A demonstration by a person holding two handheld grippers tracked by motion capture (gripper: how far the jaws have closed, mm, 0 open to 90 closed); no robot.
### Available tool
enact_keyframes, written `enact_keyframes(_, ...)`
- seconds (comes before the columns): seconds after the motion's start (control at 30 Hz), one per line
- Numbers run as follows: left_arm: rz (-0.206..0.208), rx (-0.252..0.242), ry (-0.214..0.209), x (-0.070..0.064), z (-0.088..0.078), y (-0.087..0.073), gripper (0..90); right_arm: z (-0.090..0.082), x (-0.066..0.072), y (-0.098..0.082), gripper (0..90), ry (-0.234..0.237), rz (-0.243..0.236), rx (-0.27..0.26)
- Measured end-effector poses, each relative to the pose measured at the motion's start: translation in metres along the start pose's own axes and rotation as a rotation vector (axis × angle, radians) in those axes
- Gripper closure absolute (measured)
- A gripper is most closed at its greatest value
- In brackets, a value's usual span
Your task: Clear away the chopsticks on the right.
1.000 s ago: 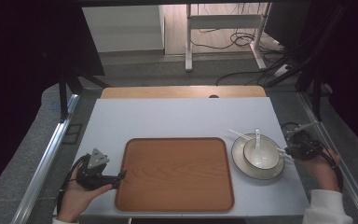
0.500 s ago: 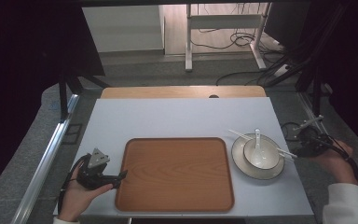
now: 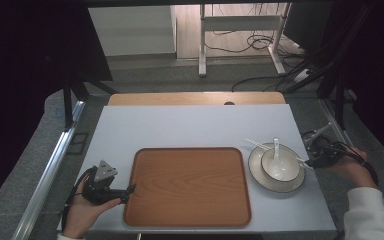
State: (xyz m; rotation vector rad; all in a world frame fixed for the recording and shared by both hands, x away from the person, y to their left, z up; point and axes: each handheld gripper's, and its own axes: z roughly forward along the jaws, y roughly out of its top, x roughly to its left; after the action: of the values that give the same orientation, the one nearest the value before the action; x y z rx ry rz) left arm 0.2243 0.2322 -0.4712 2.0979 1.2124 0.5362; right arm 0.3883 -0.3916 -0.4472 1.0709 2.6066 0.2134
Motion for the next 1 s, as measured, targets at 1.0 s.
enact_keyframes(1.0,0.026,0.031,-0.006,-0.005,0.009,-0.001,13.0,0.011,0.004,-0.004,83.0,0.021,-0.197,0.017)
